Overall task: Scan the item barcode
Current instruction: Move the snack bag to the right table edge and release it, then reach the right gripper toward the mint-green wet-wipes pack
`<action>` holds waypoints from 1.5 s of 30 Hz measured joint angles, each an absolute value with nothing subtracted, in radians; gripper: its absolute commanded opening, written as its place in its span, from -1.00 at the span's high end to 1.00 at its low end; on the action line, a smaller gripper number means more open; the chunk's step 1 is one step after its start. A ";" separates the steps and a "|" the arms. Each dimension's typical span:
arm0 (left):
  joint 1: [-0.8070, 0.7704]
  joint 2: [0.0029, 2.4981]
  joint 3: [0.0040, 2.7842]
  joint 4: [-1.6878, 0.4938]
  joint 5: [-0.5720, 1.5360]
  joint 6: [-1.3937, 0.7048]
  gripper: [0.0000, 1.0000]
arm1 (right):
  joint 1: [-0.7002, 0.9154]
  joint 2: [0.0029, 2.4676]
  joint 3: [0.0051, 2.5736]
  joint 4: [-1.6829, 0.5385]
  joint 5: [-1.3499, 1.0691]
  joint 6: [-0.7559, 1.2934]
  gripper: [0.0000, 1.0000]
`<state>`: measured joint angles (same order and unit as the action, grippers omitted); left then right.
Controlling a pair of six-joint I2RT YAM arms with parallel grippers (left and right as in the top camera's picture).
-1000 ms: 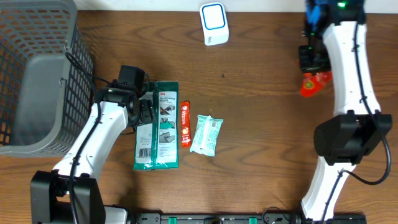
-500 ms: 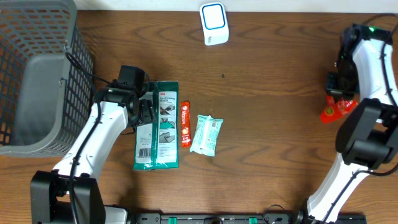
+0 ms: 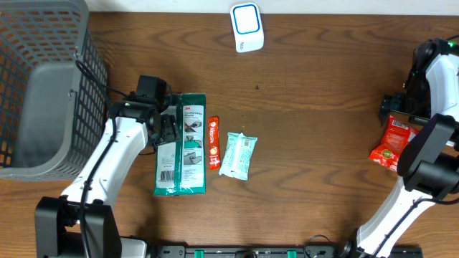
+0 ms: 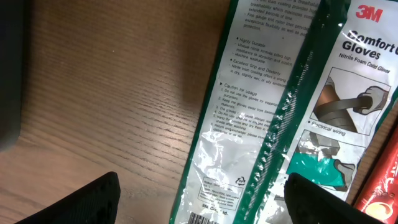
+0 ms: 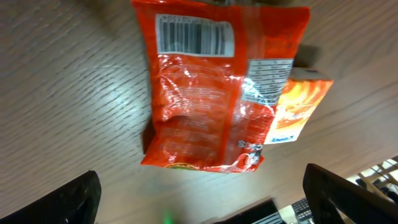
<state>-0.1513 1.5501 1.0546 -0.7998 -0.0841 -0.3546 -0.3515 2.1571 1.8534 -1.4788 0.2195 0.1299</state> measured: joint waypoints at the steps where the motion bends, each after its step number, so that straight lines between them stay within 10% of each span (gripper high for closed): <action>1: -0.151 1.550 1.055 -0.800 -0.084 -0.355 -0.70 | -0.352 2.157 1.853 -1.473 0.192 0.130 -0.99; 24: -0.151 1.550 1.055 -0.800 -0.084 -0.355 -0.70 | -0.106 2.157 1.787 -1.424 -0.313 0.130 -0.99; 45: -0.151 1.550 1.055 -0.800 -0.084 -0.355 -0.70 | 0.360 2.107 1.464 -0.958 -0.329 0.411 -0.23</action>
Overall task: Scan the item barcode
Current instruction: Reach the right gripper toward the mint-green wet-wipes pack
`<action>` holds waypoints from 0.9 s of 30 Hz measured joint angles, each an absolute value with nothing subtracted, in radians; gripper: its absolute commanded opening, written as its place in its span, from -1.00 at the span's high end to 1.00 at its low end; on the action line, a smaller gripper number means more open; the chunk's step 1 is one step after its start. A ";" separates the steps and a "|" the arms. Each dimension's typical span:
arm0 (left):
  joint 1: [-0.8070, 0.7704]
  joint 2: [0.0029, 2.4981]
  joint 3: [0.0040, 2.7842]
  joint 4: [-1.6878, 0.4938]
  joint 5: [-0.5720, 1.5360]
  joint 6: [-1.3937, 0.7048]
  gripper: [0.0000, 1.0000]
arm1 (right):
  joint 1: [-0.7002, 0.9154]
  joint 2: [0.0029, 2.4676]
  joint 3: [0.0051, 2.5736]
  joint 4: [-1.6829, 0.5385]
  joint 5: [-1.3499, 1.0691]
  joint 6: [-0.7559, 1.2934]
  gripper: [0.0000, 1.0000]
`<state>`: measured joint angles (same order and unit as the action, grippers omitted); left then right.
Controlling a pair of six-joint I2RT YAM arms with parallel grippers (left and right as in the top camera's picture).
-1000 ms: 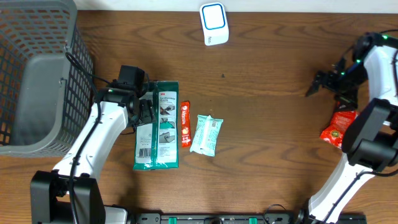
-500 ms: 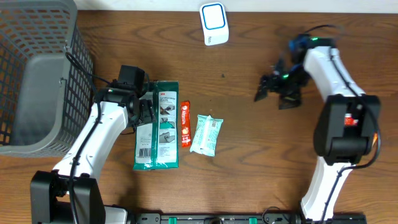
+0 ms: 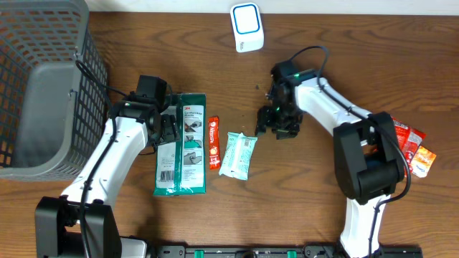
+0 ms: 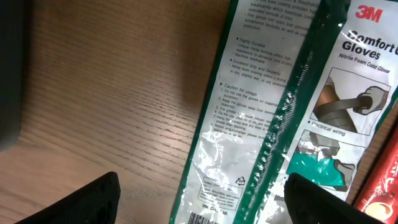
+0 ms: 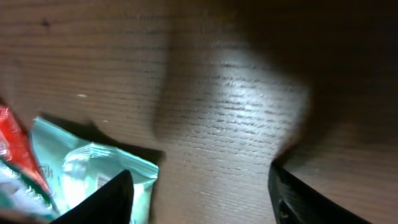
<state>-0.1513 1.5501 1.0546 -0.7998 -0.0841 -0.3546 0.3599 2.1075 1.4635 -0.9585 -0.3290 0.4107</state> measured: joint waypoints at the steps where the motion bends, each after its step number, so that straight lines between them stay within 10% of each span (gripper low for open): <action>1: -0.151 1.550 1.055 -0.800 -0.084 -0.355 -0.70 | 0.370 2.105 1.462 -0.956 -0.308 0.426 -0.22; 10: -0.151 1.550 1.055 -0.800 -0.084 -0.355 -0.70 | 0.381 2.112 1.470 -1.055 -0.228 0.464 0.96; 27: -0.151 1.550 1.055 -0.800 -0.084 -0.355 -0.70 | 0.389 2.114 1.530 -1.091 -0.324 0.459 0.98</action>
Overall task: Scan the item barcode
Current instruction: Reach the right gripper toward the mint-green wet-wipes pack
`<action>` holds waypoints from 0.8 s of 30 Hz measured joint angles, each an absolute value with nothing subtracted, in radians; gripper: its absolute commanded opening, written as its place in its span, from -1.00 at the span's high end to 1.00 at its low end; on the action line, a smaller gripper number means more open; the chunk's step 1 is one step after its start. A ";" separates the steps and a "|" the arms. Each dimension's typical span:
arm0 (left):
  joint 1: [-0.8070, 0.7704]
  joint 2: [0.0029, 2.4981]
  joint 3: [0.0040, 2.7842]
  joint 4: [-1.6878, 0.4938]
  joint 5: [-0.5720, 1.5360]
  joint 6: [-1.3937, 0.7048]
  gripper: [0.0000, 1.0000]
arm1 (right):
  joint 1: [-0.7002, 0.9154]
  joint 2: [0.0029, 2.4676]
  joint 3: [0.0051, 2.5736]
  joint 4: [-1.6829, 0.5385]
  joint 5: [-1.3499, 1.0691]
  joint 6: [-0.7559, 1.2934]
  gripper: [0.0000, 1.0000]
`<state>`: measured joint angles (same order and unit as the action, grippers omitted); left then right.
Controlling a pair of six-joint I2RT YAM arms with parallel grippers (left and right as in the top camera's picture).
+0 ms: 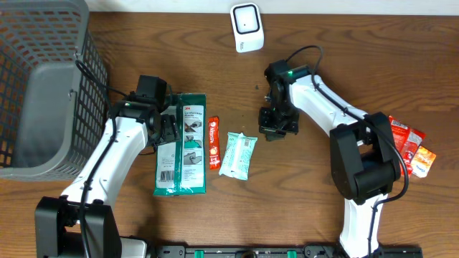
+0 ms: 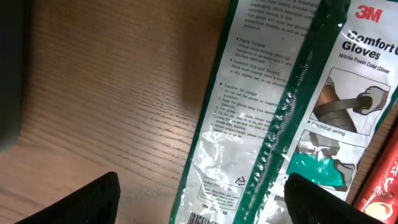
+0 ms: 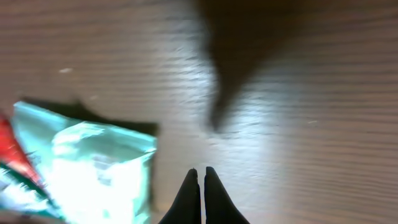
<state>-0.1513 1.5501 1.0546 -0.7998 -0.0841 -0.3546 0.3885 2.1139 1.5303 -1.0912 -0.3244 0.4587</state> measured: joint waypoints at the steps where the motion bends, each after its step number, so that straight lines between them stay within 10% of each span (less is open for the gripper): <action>1: -0.151 1.550 1.055 -0.800 -0.084 -0.355 -0.70 | 0.389 2.113 1.531 -1.090 -0.346 0.459 0.98; 24: -0.151 1.550 1.055 -0.800 -0.084 -0.355 -0.70 | 0.699 2.022 1.577 -0.891 -0.192 0.642 0.97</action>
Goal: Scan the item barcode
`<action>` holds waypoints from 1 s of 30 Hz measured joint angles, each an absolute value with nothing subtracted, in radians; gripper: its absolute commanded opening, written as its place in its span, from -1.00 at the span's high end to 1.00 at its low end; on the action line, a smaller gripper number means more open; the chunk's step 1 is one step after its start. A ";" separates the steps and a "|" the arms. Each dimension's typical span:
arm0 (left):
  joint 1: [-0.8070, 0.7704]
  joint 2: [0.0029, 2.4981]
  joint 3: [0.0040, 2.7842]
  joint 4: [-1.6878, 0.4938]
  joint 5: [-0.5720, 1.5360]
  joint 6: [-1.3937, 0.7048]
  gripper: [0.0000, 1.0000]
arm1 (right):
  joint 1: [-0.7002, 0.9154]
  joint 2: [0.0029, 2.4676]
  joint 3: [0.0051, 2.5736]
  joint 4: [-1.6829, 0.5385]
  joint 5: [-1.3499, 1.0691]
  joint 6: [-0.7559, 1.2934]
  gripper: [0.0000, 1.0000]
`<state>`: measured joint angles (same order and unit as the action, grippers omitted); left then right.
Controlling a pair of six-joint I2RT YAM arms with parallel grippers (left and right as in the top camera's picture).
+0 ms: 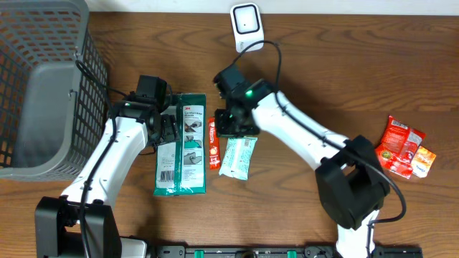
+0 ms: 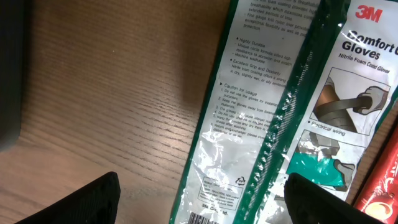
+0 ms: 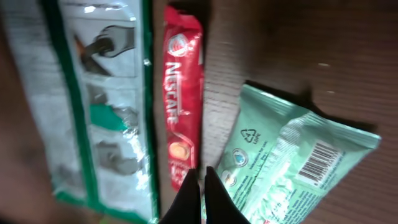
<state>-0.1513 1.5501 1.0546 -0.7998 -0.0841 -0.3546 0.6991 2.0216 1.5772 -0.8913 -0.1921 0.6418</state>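
Observation:
A white barcode scanner stands at the table's far edge. A green 3M gloves pack, a red Nescafe stick and a mint-green packet lie side by side at mid table. My right gripper is shut and empty, hovering over the gap between the red stick and the mint packet, whose barcode faces up. My left gripper is open, low over the gloves pack, gripping nothing.
A grey wire basket fills the far left. An orange snack bag and a small orange box lie at the right edge. The table is dark wood.
My right gripper, still shut, has moved left from the bare wood right of the mint packet to above the red stick and the packet. The left arm and the items have not moved.
My right gripper was open over the orange snack bag at the far right. Then it was open at mid table, right of the mint packet. Then it was shut there, and now it is shut over the stick and packet. The left gripper stayed open throughout.

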 measured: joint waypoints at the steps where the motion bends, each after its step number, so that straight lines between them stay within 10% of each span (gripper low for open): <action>1: -0.151 1.550 1.055 -0.800 -0.084 -0.355 -0.70 | 0.719 2.022 1.577 -0.891 -0.147 0.662 0.97; 30: -0.151 1.550 1.055 -0.800 -0.084 -0.355 -0.70 | 0.875 2.022 1.391 -0.739 0.154 0.823 0.98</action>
<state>-0.1513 1.5501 1.0546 -0.7998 -0.0841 -0.3546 0.8745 2.0216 1.3914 -0.7387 0.1535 0.8227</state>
